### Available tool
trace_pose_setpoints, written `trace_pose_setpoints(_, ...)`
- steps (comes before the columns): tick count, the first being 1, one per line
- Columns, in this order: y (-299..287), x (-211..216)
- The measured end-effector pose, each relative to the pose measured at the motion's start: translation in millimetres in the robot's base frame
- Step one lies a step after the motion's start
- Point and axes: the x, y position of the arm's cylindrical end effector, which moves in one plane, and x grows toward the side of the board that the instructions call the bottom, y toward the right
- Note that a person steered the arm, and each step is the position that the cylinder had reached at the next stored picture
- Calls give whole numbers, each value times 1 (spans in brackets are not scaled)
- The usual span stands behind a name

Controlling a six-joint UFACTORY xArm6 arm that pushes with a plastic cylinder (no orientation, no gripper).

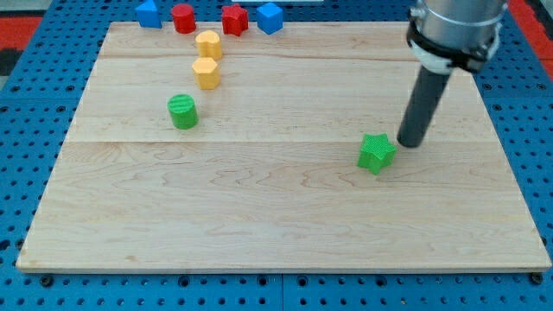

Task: Push the green star to the center left of board

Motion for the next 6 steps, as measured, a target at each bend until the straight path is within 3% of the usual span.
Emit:
trace_pose_setpoints(1, -30, 15)
trace_pose_setpoints(2, -105, 15)
trace_pose_setpoints(3, -45, 10)
trace_pose_setpoints(4, -34, -5)
trace_pose_setpoints(6, -212, -5)
